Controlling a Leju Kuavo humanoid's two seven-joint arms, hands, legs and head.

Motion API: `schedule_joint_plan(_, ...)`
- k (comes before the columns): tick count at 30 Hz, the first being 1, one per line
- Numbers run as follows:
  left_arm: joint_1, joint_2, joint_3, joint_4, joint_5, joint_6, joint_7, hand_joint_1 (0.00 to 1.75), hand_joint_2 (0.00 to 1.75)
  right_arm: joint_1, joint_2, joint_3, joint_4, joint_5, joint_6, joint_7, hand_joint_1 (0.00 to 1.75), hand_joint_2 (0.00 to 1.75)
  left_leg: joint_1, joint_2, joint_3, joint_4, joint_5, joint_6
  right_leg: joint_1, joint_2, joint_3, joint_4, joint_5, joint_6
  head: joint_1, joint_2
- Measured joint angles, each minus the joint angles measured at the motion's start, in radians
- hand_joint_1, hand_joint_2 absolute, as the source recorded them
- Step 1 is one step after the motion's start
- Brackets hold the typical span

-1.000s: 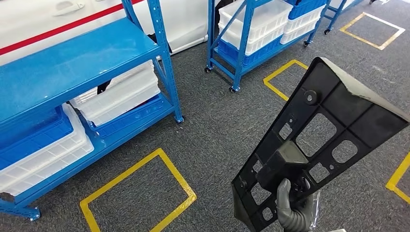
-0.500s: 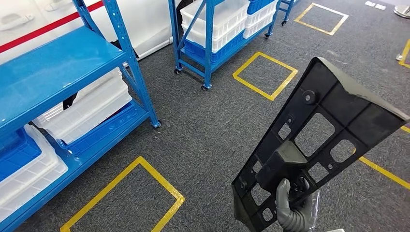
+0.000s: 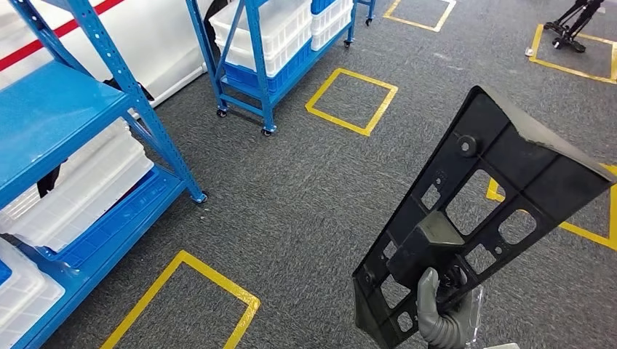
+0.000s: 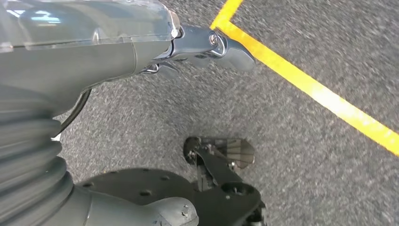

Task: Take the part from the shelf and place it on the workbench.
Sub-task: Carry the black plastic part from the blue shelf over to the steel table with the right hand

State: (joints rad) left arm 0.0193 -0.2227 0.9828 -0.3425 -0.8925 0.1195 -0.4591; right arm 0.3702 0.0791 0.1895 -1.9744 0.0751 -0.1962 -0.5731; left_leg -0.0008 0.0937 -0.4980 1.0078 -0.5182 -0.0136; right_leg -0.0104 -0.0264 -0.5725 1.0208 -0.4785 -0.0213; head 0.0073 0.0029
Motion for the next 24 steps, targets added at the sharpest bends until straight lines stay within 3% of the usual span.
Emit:
schedule_joint_plan(2, 0.000, 0.000, 0.004, -0.001, -0.006, -0.002, -0.002, 0.00, 1.75, -0.001, 0.001, 0.001, -0.001, 0.002, 0.000, 0.000, 1.75, 1.75, 0.005, -0.052, -0.035, 0.083, -0.055, -0.008, -0.005, 0.018, 0.000, -0.005, 0.006, -0.010, -0.003, 0.000)
schedule_joint_plan(4, 0.002, 0.000, 0.010, -0.001, -0.010, -0.004, -0.002, 0.00, 1.75, -0.002, 0.002, 0.003, 0.000, 0.002, -0.002, 0.000, 1.75, 1.75, 0.006, -0.081, -0.097, 0.220, -0.118, -0.012, -0.003, 0.040, -0.004, -0.003, 0.008, -0.015, -0.005, 0.000)
schedule_joint_plan(5, 0.003, 0.000, 0.014, -0.001, -0.013, -0.004, -0.002, 0.00, 1.75, -0.002, 0.002, 0.004, 0.000, 0.002, -0.004, 0.000, 1.75, 1.75, 0.007, -0.084, -0.120, 0.268, -0.130, -0.012, -0.002, 0.052, -0.005, -0.002, 0.008, -0.015, -0.005, 0.000)
schedule_joint_plan(6, 0.004, 0.000, 0.016, -0.001, -0.016, -0.005, -0.003, 0.00, 1.75, -0.002, 0.003, 0.005, 0.000, 0.002, -0.007, 0.000, 1.75, 1.75, 0.007, -0.086, -0.128, 0.280, -0.120, -0.012, -0.002, 0.065, -0.006, 0.000, 0.008, -0.015, -0.005, 0.000)
schedule_joint_plan(8, 0.005, 0.000, 0.019, -0.001, -0.023, -0.005, -0.003, 0.00, 1.75, -0.002, 0.003, 0.006, 0.000, 0.002, -0.012, 0.000, 1.75, 1.75, 0.010, -0.099, -0.092, 0.190, -0.051, -0.009, -0.002, 0.094, -0.005, 0.005, 0.008, -0.014, -0.005, 0.000)
schedule_joint_plan(10, 0.006, 0.000, 0.022, -0.001, -0.029, -0.005, -0.005, 0.00, 1.75, -0.003, 0.003, 0.008, 0.000, 0.003, -0.012, 0.001, 1.75, 1.75, 0.015, -0.151, -0.040, 0.060, 0.006, -0.004, -0.001, 0.120, -0.008, 0.010, 0.008, -0.009, -0.005, 0.000)
schedule_joint_plan(12, 0.005, 0.000, 0.025, -0.001, -0.035, -0.006, -0.006, 0.00, 1.75, -0.003, 0.003, 0.008, -0.001, 0.003, -0.012, 0.001, 1.75, 1.75, 0.014, -0.182, -0.022, 0.010, 0.015, 0.001, -0.003, 0.143, -0.018, 0.012, 0.013, 0.004, -0.004, 0.000)
schedule_joint_plan(14, 0.003, 0.000, 0.026, -0.002, -0.041, -0.007, -0.007, 0.00, 1.75, 0.000, 0.003, 0.009, -0.001, 0.004, -0.012, 0.001, 1.75, 1.75, 0.013, -0.161, -0.020, 0.002, 0.020, 0.013, -0.007, 0.163, -0.026, 0.011, 0.019, 0.019, -0.004, 0.000)
schedule_joint_plan(15, 0.003, 0.000, 0.027, -0.003, -0.045, -0.008, -0.008, 0.00, 1.75, 0.002, 0.003, 0.009, -0.001, 0.004, -0.012, 0.000, 1.75, 1.75, 0.013, -0.148, -0.017, -0.004, 0.024, 0.021, -0.006, 0.153, -0.031, 0.017, 0.015, 0.023, -0.004, 0.000)
schedule_joint_plan(16, 0.002, 0.000, 0.027, -0.003, -0.048, -0.008, -0.008, 0.00, 1.75, 0.003, 0.003, 0.009, -0.001, 0.005, -0.013, 0.000, 1.75, 1.75, 0.014, -0.134, -0.016, -0.010, 0.029, 0.029, -0.005, 0.130, -0.042, 0.039, 0.000, 0.026, -0.002, 0.000)
schedule_joint_plan(18, 0.003, 0.000, 0.032, -0.004, -0.054, -0.009, -0.009, 0.00, 1.75, 0.002, 0.003, 0.010, -0.001, 0.006, -0.014, 0.000, 1.75, 1.75, 0.012, -0.103, -0.017, -0.015, 0.034, 0.040, -0.002, 0.068, -0.091, 0.140, -0.061, 0.030, 0.002, 0.000)
schedule_joint_plan(20, 0.004, 0.000, 0.038, -0.004, -0.058, -0.009, -0.009, 0.00, 1.75, 0.001, 0.003, 0.011, 0.000, 0.007, -0.015, 0.000, 1.75, 1.75, 0.007, -0.071, -0.020, -0.015, 0.033, 0.042, -0.005, 0.040, -0.146, 0.258, -0.111, 0.034, 0.004, 0.000)
schedule_joint_plan(21, 0.005, 0.000, 0.041, -0.004, -0.060, -0.009, -0.009, 0.00, 1.75, 0.001, 0.003, 0.011, 0.000, 0.007, -0.015, 0.000, 1.75, 1.75, 0.005, -0.056, -0.020, -0.014, 0.033, 0.042, -0.007, 0.034, -0.154, 0.281, -0.112, 0.036, 0.004, 0.000)
schedule_joint_plan(22, 0.004, 0.001, 0.042, -0.004, -0.061, -0.009, -0.009, 0.00, 1.75, 0.001, 0.003, 0.011, 0.000, 0.007, -0.015, 0.000, 1.75, 1.75, 0.005, -0.042, -0.020, -0.014, 0.032, 0.041, -0.008, 0.030, -0.143, 0.265, -0.096, 0.037, 0.005, 0.000)
schedule_joint_plan(24, 0.001, 0.000, 0.043, -0.004, -0.062, -0.010, -0.009, 0.00, 1.75, 0.001, 0.003, 0.011, 0.000, 0.007, -0.016, 0.000, 1.75, 1.75, 0.004, -0.019, -0.017, -0.012, 0.028, 0.035, -0.009, -0.004, -0.069, 0.140, -0.039, 0.036, 0.005, 0.000)
